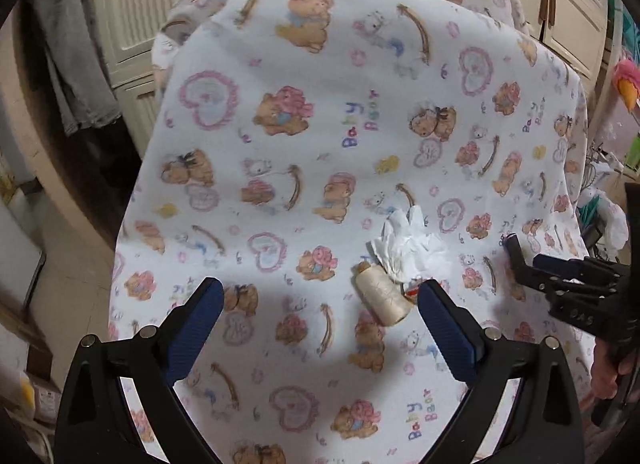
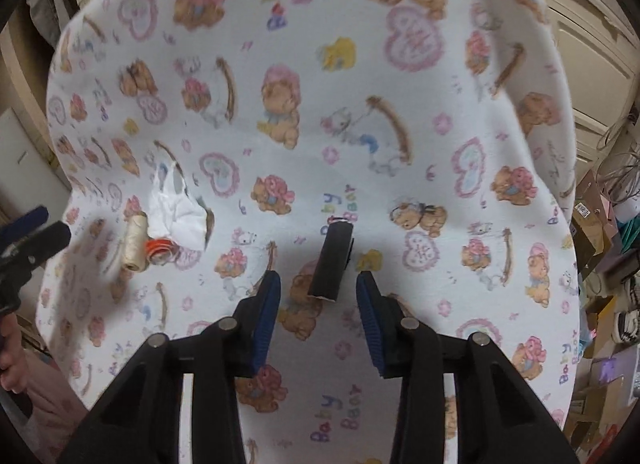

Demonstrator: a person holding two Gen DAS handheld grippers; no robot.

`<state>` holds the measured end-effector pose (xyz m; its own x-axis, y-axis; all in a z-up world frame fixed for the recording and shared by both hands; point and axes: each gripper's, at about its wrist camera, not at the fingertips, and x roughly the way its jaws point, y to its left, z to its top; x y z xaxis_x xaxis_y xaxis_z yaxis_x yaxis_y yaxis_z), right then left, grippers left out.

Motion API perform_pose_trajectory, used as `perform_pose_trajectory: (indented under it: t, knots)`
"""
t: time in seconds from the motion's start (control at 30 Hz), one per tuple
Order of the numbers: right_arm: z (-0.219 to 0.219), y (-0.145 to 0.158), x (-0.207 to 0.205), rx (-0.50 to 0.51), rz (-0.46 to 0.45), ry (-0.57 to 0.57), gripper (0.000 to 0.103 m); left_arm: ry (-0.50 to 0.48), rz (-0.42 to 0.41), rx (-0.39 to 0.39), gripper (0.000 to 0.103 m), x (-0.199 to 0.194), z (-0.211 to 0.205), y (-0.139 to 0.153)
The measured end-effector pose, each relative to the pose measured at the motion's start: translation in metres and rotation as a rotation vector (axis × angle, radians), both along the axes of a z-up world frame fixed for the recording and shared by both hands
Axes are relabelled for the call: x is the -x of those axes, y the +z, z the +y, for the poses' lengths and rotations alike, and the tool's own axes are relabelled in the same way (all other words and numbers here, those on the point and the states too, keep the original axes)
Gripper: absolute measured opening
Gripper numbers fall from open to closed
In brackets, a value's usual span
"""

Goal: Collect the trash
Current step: 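Grasp the black marker cap with the right tool while the left tool grasps the cream thread spool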

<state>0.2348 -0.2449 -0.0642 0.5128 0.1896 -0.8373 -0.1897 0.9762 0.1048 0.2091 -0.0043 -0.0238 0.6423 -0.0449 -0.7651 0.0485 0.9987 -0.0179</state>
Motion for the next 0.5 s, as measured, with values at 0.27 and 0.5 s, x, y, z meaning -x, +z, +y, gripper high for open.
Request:
perform_pose_trajectory:
  t: [0.27, 0.5]
  knots:
    - [0.007, -0.012, -0.008, 0.030, -0.018, -0.086, 0.028, 0.038, 0.102, 0.187, 0.050, -0.012, 0.011, -0.016]
    - [0.021, -0.013, -0.010, 0.068, -0.040, -0.097, 0.012, 0.026, 0.158, 0.254, 0.041, -0.018, 0.003, -0.022]
